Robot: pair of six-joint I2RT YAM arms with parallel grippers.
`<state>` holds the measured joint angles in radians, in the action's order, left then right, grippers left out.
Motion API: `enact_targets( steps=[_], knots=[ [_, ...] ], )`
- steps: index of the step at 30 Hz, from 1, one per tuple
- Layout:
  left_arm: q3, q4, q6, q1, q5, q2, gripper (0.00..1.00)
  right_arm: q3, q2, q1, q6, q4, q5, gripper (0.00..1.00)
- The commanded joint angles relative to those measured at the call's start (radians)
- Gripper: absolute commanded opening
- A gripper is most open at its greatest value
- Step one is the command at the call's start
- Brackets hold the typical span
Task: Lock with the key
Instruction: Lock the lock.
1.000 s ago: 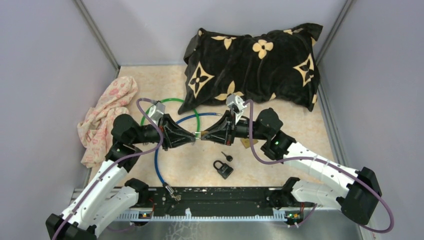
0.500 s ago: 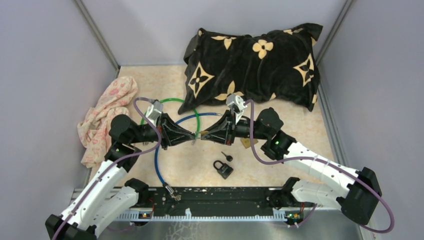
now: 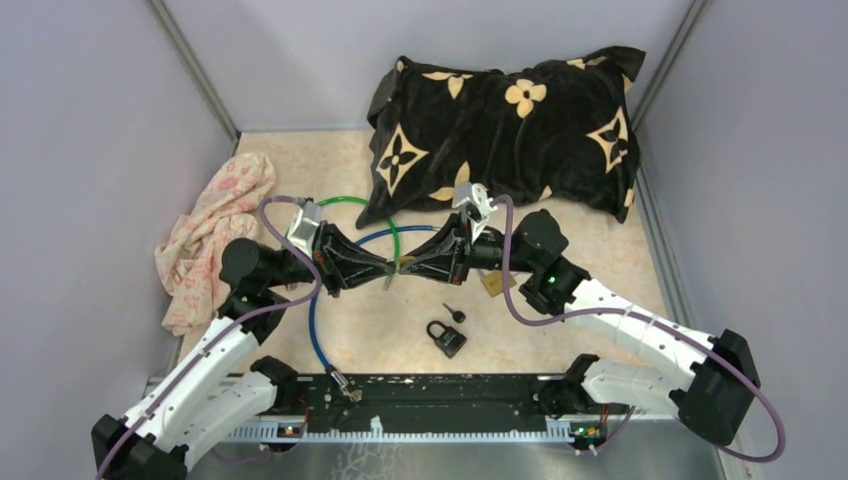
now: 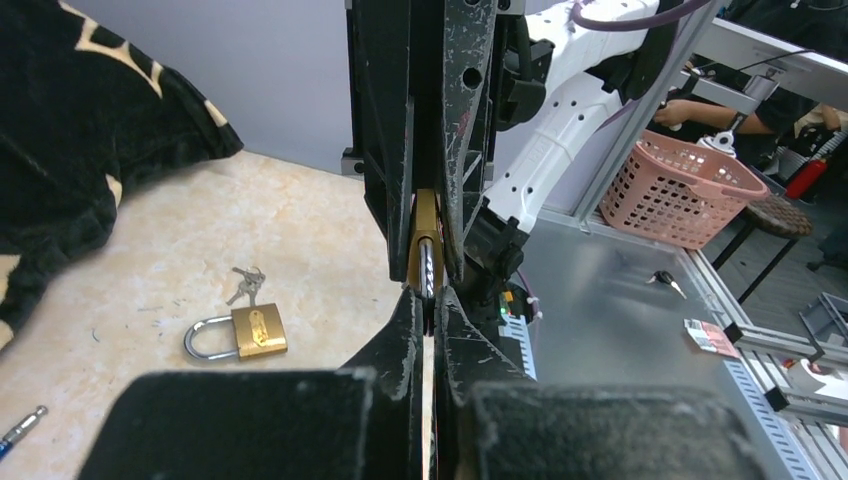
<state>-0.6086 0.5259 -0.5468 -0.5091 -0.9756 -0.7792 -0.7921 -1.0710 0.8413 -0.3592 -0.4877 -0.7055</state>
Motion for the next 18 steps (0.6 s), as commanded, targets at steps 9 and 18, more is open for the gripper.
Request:
enact_targets(
  steps=[9, 18],
  knots=[
    [0.048, -0.029, 0.062, -0.049, 0.032, 0.008, 0.23, -0.061, -0.029, 0.007, 0.039, -0.013, 0.029, 0.0],
    [0.056, -0.086, 0.1, 0.032, 0.003, 0.071, 0.1, -0.083, 0.018, 0.006, 0.055, 0.079, 0.017, 0.0]
  ],
)
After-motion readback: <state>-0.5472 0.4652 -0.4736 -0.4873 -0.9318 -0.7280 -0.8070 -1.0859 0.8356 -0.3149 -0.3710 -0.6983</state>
